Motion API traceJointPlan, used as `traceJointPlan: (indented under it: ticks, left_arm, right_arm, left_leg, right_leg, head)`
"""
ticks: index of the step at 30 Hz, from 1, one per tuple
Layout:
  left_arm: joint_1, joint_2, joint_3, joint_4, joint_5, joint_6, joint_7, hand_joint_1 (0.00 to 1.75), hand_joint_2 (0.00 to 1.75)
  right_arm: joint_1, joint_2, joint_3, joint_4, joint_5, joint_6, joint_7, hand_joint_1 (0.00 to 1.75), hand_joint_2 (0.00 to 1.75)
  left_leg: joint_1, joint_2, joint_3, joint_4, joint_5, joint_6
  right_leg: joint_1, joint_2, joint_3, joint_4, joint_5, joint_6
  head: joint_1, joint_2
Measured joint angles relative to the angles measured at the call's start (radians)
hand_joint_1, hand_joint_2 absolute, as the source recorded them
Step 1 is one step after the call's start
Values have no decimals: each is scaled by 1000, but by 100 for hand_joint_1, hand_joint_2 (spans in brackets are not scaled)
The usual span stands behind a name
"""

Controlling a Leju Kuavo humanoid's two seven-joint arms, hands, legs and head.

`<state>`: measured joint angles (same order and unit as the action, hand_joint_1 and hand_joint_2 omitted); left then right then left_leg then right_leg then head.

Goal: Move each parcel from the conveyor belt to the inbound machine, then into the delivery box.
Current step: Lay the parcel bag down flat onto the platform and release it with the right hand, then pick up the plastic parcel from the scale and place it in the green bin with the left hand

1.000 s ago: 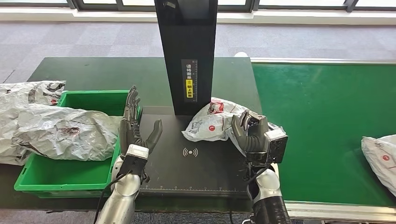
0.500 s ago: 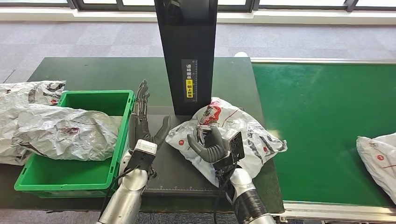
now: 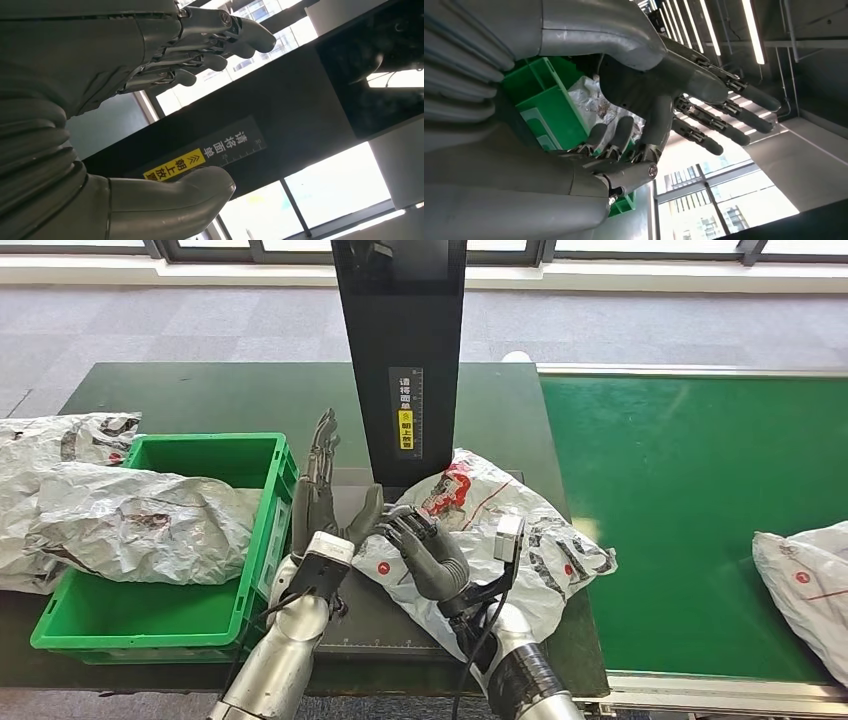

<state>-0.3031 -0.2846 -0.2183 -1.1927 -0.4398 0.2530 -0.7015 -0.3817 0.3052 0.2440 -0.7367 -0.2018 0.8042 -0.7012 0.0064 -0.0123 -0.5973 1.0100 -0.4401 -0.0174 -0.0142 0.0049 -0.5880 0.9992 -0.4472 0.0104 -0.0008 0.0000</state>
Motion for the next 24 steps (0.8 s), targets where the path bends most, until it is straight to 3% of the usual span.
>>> traceJointPlan:
  ticks: [12,16,19,21,23,24]
  left_arm:
    - [-12,4,-25,36,0,5,0,0,175]
    - [-24,7,-31,55,1,19,0,0,175]
    - [-30,11,-35,68,5,38,0,0,175]
    - [-25,15,-35,71,1,53,0,0,175]
    - [-12,19,-35,66,-10,63,0,0,175]
    - [-3,21,-35,61,-16,65,0,0,175]
  right_arm:
    - [6,0,-14,-31,2,0,1,0,0]
    - [18,0,-37,-86,30,0,1,0,175]
    - [40,-2,-63,-202,121,-16,0,0,175]
    - [62,-12,-67,-328,225,-94,0,0,175]
    - [93,-31,-45,-455,319,-294,0,0,175]
    - [111,-44,-23,-508,355,-454,0,0,175]
  left_leg:
    - [0,0,0,0,0,0]
    - [0,0,0,0,0,0]
    - [0,0,0,0,0,0]
    - [0,1,0,0,0,0]
    - [0,0,0,0,0,0]
    - [0,0,0,0,0,0]
  right_leg:
    - [0,0,0,0,0,0]
    - [0,0,0,0,0,0]
    - [0,0,-1,0,0,0]
    - [0,1,-1,0,0,0]
    - [0,1,-1,0,0,0]
    - [0,1,-1,0,0,0]
  head:
    - [0,0]
    - [0,0]
    - [0,0]
    - [0,0]
    - [0,0]
    - [0,0]
